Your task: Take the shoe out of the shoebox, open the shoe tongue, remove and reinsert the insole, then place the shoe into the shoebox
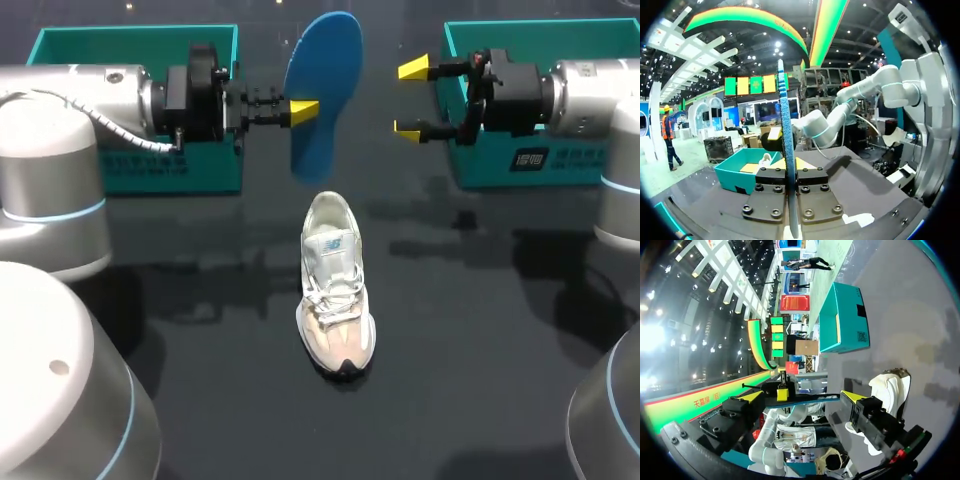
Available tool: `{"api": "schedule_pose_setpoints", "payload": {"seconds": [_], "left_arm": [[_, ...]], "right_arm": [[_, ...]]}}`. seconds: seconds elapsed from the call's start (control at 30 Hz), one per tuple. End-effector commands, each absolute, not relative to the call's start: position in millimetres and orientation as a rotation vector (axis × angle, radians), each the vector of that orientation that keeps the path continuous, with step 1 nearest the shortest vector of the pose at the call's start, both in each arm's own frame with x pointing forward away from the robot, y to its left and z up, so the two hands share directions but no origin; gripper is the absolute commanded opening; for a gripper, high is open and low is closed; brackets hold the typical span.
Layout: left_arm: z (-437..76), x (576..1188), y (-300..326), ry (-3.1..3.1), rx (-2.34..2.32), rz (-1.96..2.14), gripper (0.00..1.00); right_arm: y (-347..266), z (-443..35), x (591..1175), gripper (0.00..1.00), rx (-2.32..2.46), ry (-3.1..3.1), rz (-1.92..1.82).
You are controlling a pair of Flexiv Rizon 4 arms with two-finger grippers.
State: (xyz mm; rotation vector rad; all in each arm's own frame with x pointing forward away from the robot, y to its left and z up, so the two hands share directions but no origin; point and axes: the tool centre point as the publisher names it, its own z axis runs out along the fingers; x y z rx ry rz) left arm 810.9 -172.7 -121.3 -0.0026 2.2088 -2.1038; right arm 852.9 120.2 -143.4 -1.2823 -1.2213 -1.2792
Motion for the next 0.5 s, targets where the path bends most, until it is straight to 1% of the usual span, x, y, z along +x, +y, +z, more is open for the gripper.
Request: {"api": "schedule_pose_setpoints", "payload": {"seconds": [0.03,0.43,0.5], "left_arm": [[-115.6,824.3,-173.4,2.531,-0.727,-2.285,0.0],[-115.6,824.3,-173.4,2.531,-0.727,-2.285,0.0],[-118.7,827.3,-175.1,2.539,-0.915,-2.374,0.0]], "right_arm": [[120.9,-143.3,852.7,1.0,-1.285,-1.223,-1.277],[120.9,-143.3,852.7,1.0,-1.285,-1.223,-1.277],[120.9,-143.3,852.7,1.0,-1.285,-1.223,-1.277]]}}
